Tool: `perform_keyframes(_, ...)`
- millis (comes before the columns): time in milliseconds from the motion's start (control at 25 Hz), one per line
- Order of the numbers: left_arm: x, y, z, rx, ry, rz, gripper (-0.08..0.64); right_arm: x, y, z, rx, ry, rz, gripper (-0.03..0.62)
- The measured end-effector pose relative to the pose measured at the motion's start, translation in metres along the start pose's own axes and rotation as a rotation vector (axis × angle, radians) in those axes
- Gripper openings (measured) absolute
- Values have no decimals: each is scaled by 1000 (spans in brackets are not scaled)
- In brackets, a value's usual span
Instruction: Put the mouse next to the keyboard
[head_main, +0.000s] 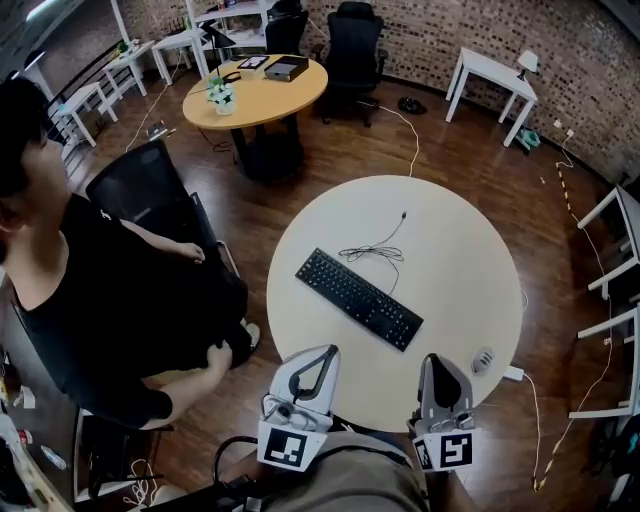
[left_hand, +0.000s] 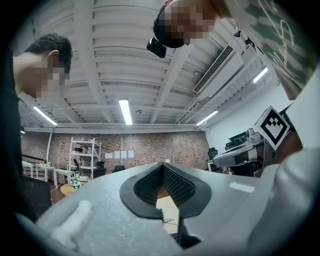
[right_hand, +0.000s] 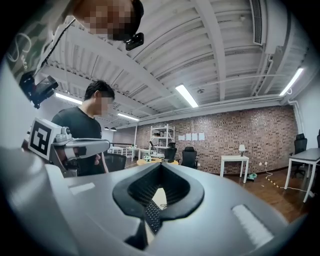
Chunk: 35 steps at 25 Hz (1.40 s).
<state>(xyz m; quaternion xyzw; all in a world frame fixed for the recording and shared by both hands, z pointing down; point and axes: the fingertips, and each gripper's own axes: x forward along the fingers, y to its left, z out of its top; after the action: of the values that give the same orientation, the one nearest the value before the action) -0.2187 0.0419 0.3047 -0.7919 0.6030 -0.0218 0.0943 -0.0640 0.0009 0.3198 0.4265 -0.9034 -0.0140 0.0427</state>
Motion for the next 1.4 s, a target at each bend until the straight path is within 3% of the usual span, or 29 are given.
perform_keyframes(160,-5,1,-1,-15,10,9,5,0,9,4,-13,-3,10,5)
perform_keyframes(400,-17,2,-20,-119,55,-5,3,-4,22,-3,-16,25,19,5)
perform_keyframes(600,-26,3,-32,-127,49,-38,3,-11,26,-20,115,80,-29,5)
perform_keyframes(680,-30,5,-34,-122,49,-43,3,-12,31,-20,118,75,-51,5)
perform_keyframes(840,-37,2,-15,-68,-6,-30,4,-25,39,-5,85,38,-47,5)
perform_keyframes(1040,-58,-17,7,-76,-61,-22,5,-55,49,9,57,-4,-34,5)
perform_keyframes(1200,-74,-38,8,-116,-36,-11,5,-86,55,15,48,-22,-24,5)
perform_keyframes(1400,-98,-73,24,-91,-30,-44,5,-133,57,18,97,-44,-41,5)
